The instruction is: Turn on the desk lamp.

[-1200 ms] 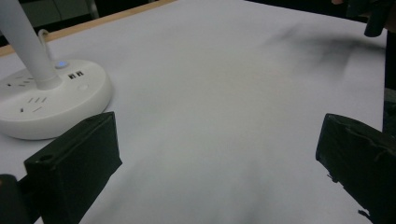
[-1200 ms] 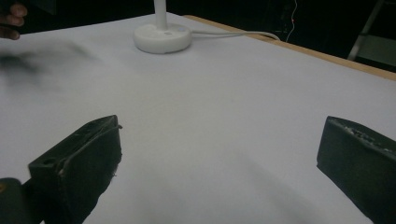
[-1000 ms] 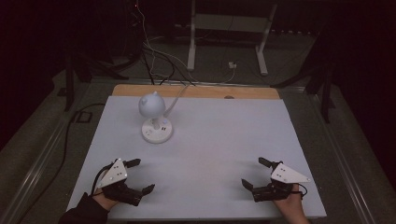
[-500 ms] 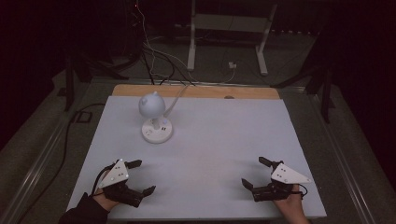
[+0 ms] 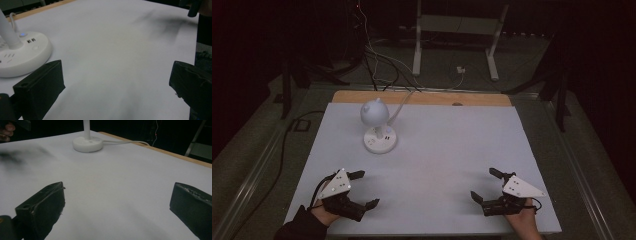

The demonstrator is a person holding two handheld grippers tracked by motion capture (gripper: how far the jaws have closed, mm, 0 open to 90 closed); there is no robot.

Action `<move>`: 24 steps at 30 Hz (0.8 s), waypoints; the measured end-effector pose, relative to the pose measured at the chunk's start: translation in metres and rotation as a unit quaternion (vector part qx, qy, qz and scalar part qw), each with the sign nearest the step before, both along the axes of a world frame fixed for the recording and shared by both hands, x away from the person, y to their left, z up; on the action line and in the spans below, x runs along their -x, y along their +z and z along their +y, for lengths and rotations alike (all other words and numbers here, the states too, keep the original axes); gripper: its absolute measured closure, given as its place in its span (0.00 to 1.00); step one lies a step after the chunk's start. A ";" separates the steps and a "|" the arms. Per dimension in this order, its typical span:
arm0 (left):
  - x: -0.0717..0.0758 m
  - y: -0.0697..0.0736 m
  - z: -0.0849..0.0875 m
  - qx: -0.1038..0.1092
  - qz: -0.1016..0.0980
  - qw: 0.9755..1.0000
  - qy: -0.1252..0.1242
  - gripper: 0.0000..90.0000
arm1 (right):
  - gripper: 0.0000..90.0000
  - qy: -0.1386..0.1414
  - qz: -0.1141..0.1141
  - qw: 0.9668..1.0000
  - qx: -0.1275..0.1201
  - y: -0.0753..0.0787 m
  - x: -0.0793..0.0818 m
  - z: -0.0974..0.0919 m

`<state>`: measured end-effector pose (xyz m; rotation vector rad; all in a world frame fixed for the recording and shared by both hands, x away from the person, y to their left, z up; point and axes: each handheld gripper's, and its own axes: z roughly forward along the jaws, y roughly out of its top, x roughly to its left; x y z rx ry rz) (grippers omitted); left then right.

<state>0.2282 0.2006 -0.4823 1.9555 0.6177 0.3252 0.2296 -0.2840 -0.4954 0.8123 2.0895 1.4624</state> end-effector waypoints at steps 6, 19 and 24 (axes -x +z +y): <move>0.000 0.008 -0.003 0.005 -0.003 1.000 0.002 0.00 | 0.00 0.001 -0.001 1.000 -0.004 0.001 0.000 0.000; -0.008 0.024 -0.009 0.006 -0.012 0.999 0.029 0.00 | 0.00 0.001 -0.002 1.000 -0.005 0.001 0.001 0.000; -0.012 0.028 -0.012 0.008 -0.014 0.999 0.038 0.00 | 0.00 0.001 -0.002 1.000 -0.007 0.001 0.001 0.000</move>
